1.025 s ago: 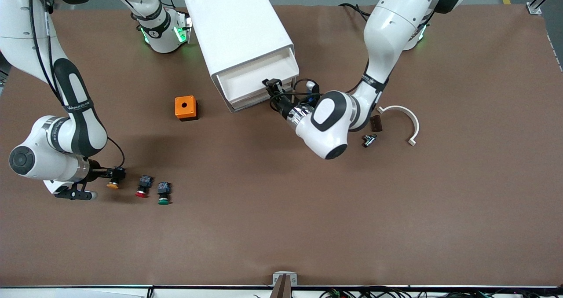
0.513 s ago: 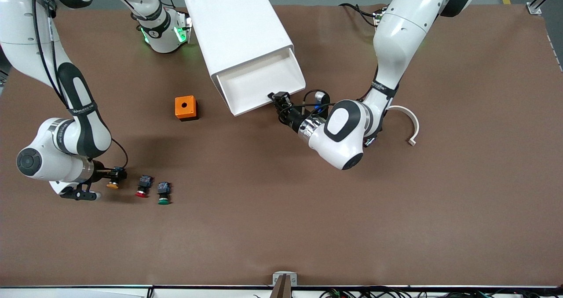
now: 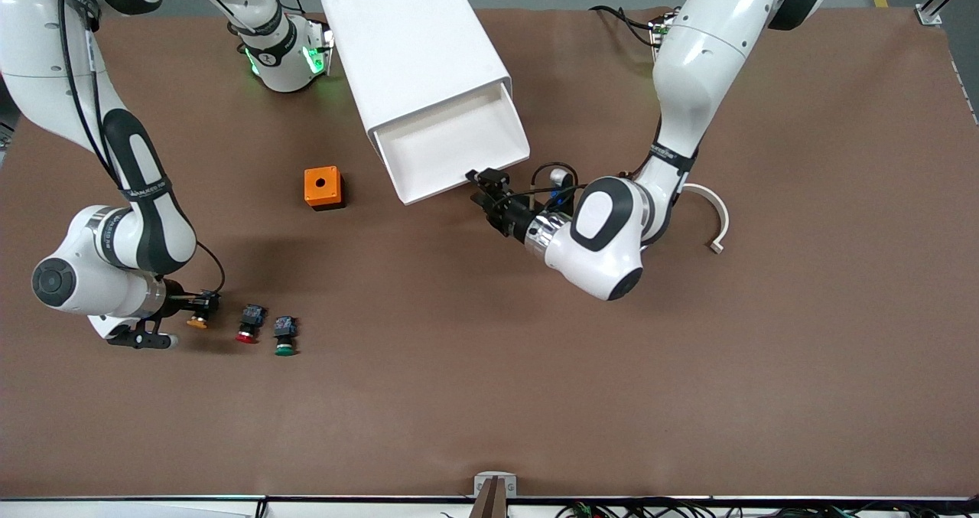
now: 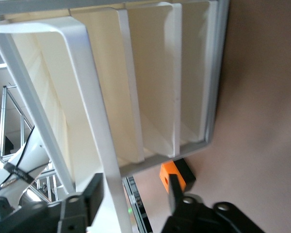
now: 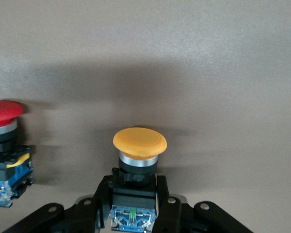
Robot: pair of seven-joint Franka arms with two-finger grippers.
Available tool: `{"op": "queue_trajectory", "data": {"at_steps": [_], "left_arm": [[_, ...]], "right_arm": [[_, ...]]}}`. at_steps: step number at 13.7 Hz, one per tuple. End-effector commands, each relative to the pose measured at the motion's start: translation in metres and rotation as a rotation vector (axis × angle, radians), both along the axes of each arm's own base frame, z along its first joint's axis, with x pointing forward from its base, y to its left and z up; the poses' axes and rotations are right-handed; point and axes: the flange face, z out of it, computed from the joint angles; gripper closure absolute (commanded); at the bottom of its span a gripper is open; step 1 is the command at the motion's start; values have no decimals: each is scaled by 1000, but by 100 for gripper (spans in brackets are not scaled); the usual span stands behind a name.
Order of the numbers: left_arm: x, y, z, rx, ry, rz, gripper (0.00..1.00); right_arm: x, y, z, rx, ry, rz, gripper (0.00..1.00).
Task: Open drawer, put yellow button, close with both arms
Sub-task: 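Lift the yellow button with the right gripper while the left gripper withdraws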
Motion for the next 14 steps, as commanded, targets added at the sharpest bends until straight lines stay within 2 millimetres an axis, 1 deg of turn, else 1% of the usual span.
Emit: {"op": "queue_trajectory", "data": {"at_steps": [1, 2, 3, 4, 5, 6, 8, 9, 10, 11, 12, 13, 14], "left_arm": [[37, 32, 27, -15, -66, 41, 1], [51, 46, 36, -22, -88, 65, 1], [61, 57, 41, -31, -111, 78, 1], [72, 74, 43, -48, -142, 92, 1], [83, 93, 47, -69, -189, 100, 1], [96, 115, 61, -86, -261, 107, 1], [108, 147, 71, -91, -380, 72, 1], [112, 161, 80, -70, -452, 35, 1], [116, 178, 94, -45, -527, 1, 1], [119, 191, 110, -36, -587, -21, 1], [123, 209, 121, -5, -634, -33, 1], [125, 223, 133, 27, -679, -58, 1], [124, 228, 142, 38, -735, -116, 1]], "right_arm": [[5, 13, 48, -2, -24, 58, 99], [6, 22, 65, -2, -23, 72, 99], [8, 33, 85, -5, -32, 85, 99], [8, 45, 105, -6, -33, 94, 99], [6, 57, 123, -8, -29, 95, 100], [3, 70, 140, -13, -22, 65, 100], [-6, 106, 165, -24, 21, -1, 100], [-12, 129, 174, -34, 43, -44, 99], [-18, 157, 185, -42, 58, -92, 99], [-26, 184, 194, -45, 75, -156, 99], [-35, 217, 203, -55, 88, -225, 99], [-46, 249, 213, -71, 95, -285, 99], [-58, 281, 224, -87, 94, -345, 99]]}}
